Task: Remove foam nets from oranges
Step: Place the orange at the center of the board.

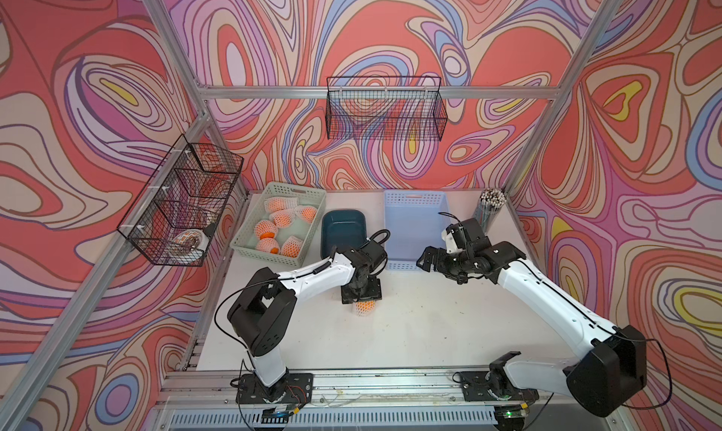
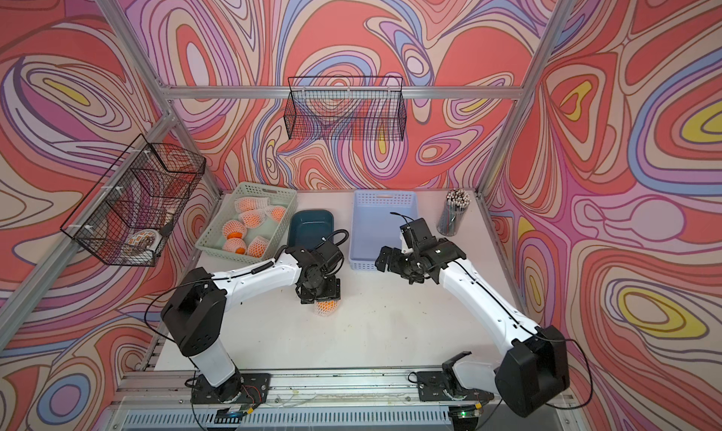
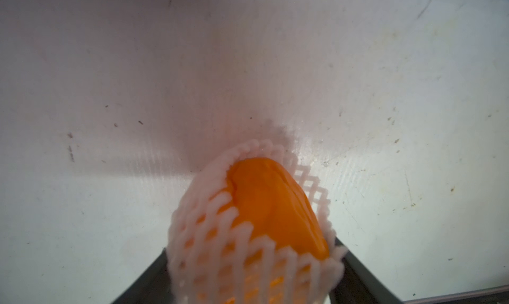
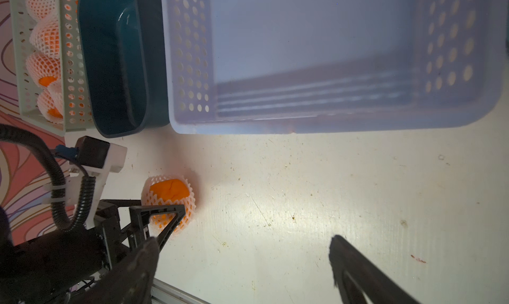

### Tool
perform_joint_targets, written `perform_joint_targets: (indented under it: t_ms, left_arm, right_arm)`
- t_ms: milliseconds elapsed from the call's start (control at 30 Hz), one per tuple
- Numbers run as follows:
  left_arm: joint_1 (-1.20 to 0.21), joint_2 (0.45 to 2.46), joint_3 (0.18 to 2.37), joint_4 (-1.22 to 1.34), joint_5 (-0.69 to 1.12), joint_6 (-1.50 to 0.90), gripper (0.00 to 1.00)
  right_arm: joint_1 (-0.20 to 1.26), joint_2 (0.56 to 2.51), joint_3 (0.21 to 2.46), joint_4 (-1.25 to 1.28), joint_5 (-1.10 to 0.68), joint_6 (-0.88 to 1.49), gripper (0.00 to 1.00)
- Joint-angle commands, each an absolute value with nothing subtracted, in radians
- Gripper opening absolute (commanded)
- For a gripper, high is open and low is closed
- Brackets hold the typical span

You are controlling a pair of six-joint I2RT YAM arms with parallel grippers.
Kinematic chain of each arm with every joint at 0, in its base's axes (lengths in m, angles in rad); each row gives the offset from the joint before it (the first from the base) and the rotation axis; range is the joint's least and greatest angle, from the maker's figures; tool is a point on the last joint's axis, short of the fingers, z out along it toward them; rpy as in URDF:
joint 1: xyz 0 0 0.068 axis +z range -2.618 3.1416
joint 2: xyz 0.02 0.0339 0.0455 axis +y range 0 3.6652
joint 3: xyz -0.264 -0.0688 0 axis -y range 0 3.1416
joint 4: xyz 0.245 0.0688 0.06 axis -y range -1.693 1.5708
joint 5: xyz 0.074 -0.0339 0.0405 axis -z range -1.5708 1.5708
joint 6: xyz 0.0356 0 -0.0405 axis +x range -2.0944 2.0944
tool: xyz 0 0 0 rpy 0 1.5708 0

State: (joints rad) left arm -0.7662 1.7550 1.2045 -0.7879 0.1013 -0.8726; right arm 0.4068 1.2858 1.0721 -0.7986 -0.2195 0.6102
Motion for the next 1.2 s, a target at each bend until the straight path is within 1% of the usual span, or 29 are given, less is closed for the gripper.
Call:
perform_joint_targets:
  t_ms: [0, 133, 267, 500, 700, 867, 1033, 1167]
  left_arm:
    - [-0.771, 1.773, 1.219, -0.784, 0.1, -0.911, 0.84]
    - [-0.772, 1.747, 1.226, -0.784, 0.114, -0.926, 0.96]
    - [-0.77, 1.709, 1.258, -0.812, 0.116, -0.93, 1.0]
    - [-0.767, 1.596, 1.265, -0.895, 0.092, -0.912, 1.0]
    - [-0.734, 1.482, 1.198, -0.898, 0.082, -0.886, 1.0]
    - [-0.685, 1.367, 1.085, -0.806, 0.158, -0.873, 0.98]
    - [-0.675, 1.291, 0.975, -0.735, 0.205, -0.858, 0.96]
    - [-0.653, 1.228, 0.856, -0.598, 0.266, -0.881, 0.95]
  right_arm:
    - [0.412, 1.305, 1.055, -0.78, -0.253, 0.6, 0.98]
    - [0.412, 1.312, 1.058, -0.789, -0.251, 0.585, 0.98]
    - [0.413, 1.314, 1.051, -0.781, -0.278, 0.58, 0.98]
    - [0.417, 1.309, 1.033, -0.752, -0.358, 0.576, 0.98]
    - [0.457, 1.316, 1.024, -0.683, -0.453, 0.599, 0.98]
    - [0.523, 1.347, 1.02, -0.616, -0.483, 0.634, 0.96]
    - [0.568, 1.377, 1.027, -0.586, -0.485, 0.648, 0.94]
    - [0.608, 1.428, 1.042, -0.571, -0.498, 0.657, 0.9]
